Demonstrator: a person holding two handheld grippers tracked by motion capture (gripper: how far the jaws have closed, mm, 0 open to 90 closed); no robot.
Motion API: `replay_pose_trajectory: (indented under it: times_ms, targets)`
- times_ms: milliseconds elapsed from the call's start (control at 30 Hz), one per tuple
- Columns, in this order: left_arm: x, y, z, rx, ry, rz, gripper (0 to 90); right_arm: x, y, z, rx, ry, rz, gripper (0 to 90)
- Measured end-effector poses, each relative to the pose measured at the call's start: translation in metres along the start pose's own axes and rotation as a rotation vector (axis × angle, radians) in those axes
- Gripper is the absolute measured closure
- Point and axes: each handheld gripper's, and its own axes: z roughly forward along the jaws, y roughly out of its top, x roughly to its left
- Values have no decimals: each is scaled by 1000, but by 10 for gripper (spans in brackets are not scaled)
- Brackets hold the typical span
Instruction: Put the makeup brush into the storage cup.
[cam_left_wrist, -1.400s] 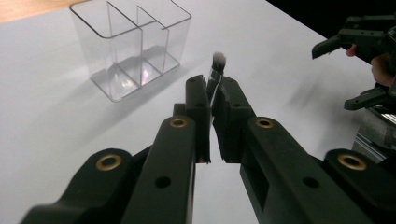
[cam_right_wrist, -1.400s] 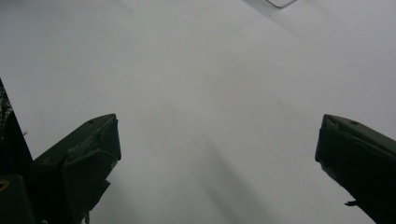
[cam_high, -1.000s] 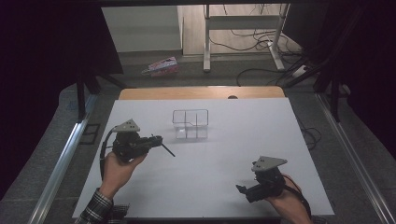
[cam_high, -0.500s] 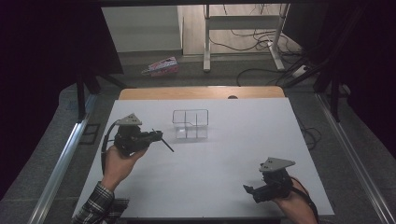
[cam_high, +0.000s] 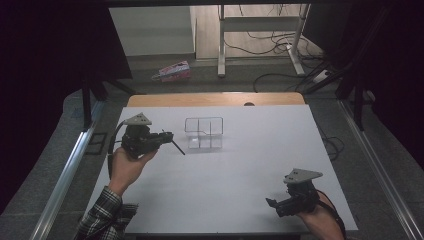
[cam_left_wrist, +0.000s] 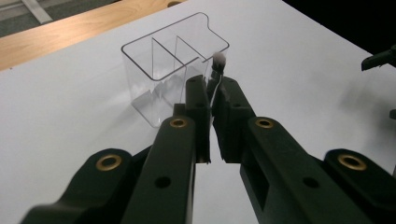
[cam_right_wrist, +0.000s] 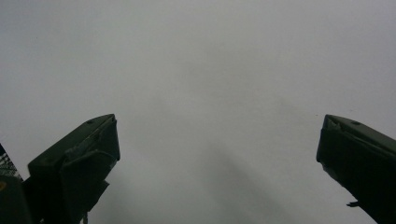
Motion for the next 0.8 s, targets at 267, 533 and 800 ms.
replay_pose_trajectory:
  times_ms: [267,533,800]
  targets:
    - [3,10,-1,-4,11,0,852,-3,-4,-3,1,-5,4,0]
    - [3,26,-2,-8,29,18,851,-3,-8,-5,4,0,8,0]
    - [6,38,1,-2,53,25,852,-5,-11,-7,-13,4,29,0]
